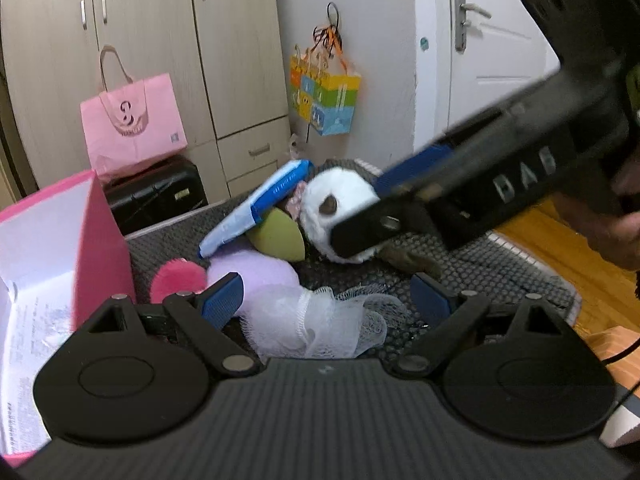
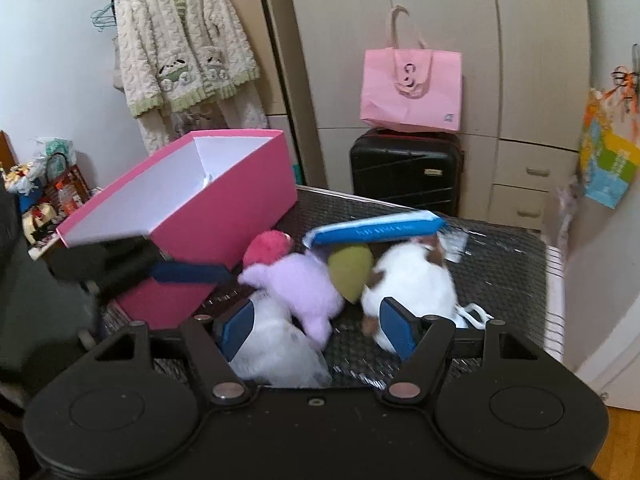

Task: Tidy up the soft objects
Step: 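Grasp the white mesh bath puff with the left tool while the right tool grasps the green sponge, then carry the mesh puff and green sponge with both tools over the pink box, then open both tools to drop the mesh puff and green sponge into the box, then move both tools back toward the pink plush and panda plush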

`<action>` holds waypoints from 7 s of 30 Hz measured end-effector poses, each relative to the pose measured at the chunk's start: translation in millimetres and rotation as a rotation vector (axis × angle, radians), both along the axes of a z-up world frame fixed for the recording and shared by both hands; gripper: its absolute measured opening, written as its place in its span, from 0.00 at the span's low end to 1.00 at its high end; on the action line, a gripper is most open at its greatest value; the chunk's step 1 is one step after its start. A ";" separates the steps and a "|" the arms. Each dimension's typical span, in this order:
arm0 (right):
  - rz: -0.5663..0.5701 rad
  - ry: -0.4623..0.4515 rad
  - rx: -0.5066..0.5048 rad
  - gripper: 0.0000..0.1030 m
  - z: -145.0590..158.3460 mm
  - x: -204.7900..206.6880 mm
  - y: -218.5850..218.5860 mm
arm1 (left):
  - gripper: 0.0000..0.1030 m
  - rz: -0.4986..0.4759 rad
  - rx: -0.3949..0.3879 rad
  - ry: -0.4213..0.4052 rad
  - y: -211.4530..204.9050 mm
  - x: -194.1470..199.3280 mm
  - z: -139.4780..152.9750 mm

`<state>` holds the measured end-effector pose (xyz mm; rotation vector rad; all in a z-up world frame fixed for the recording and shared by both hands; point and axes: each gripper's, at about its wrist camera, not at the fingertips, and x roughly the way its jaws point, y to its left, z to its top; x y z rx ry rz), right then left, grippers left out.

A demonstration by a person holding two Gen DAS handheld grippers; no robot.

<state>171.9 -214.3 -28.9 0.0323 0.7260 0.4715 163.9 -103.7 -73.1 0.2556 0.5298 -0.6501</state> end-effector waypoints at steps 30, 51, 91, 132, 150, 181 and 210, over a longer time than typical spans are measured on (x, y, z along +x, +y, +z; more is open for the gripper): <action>-0.005 -0.069 -0.369 0.36 -39.7 62.0 52.2 | 0.44 0.097 0.070 -0.019 -10.5 1.6 -36.1; -0.022 -0.043 -0.208 0.34 -8.4 2.9 27.1 | 0.43 0.105 -0.016 -0.006 27.7 -21.9 2.3; 0.235 0.030 -0.172 0.35 57.3 -86.7 96.6 | 0.43 -0.031 0.039 0.315 133.4 -62.3 67.6; 0.190 0.039 -0.077 0.37 40.6 108.0 201.5 | 0.47 0.318 -0.037 0.220 211.2 114.6 43.4; 0.114 0.169 0.018 0.42 8.8 168.7 189.8 | 0.80 0.337 0.024 0.234 207.2 129.6 42.1; 0.204 -0.102 -0.090 0.56 92.0 -9.0 148.8 | 0.87 0.151 0.044 0.135 183.0 -9.0 108.7; 0.022 -0.106 -0.089 0.74 39.8 -70.3 34.3 | 0.93 -0.050 0.003 0.029 72.2 -54.4 74.1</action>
